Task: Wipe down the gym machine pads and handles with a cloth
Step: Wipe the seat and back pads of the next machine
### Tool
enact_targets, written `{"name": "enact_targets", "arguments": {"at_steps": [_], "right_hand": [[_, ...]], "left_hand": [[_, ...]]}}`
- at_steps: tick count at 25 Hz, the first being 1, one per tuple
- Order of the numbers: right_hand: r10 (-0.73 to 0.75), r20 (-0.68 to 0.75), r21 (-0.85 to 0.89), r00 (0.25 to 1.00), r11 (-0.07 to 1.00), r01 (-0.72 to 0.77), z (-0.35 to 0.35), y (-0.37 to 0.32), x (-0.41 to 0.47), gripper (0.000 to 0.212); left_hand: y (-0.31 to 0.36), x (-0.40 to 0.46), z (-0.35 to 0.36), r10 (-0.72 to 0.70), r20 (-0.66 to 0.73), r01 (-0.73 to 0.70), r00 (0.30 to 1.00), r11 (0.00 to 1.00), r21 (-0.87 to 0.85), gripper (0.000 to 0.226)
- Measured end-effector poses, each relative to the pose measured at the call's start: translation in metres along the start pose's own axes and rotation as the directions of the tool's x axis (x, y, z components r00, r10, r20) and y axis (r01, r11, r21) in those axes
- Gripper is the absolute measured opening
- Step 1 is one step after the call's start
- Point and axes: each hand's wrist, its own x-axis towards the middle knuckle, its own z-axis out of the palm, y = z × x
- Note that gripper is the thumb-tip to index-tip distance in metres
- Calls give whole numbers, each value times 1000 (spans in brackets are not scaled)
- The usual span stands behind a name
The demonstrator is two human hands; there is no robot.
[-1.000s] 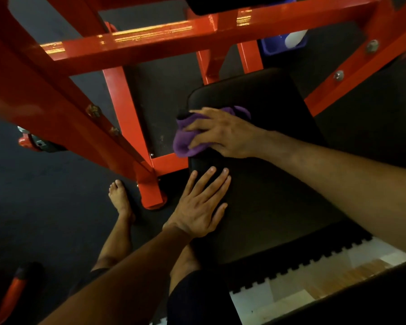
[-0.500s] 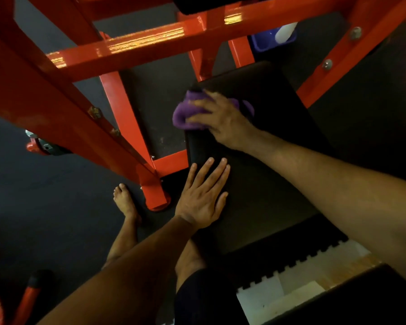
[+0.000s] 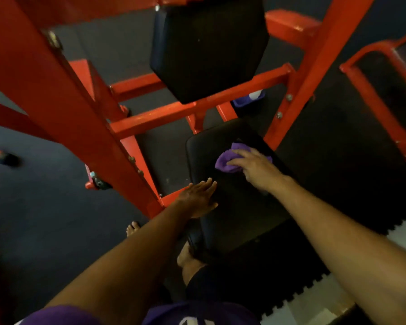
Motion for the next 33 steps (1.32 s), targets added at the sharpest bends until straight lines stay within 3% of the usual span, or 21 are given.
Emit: {"name": "enact_targets", "arguments": {"at_steps": [4, 11, 20, 23, 28, 33], "right_hand": [[217, -151, 309, 964, 937, -163, -8, -44, -52, 56], [344, -331, 517, 879, 845, -136, -40, -96, -74, 57], [270, -632, 461, 726, 885, 72, -124, -172, -41, 63], [253, -692, 435, 676, 893, 111, -156, -181, -34, 59], [272, -754, 414, 599, 904, 110, -205, -175, 0, 64], [252, -806, 379, 536, 915, 139, -246, -154, 52, 67]], "left_hand": [[-16, -59, -38, -44, -103, 48, 994, 998, 38, 73], [-39, -134, -150, 7, -350, 31, 937, 994, 101, 67], [-72, -180, -258, 86, -682, -79, 726, 996, 42, 71], [-77, -193, -297, 178, -728, -98, 662, 984, 151, 72], [-90, -210, -378, 330, -811, -22, 482, 930, 366, 72], [-90, -176, -415, 190, -883, -16, 429, 979, 203, 83]]}}
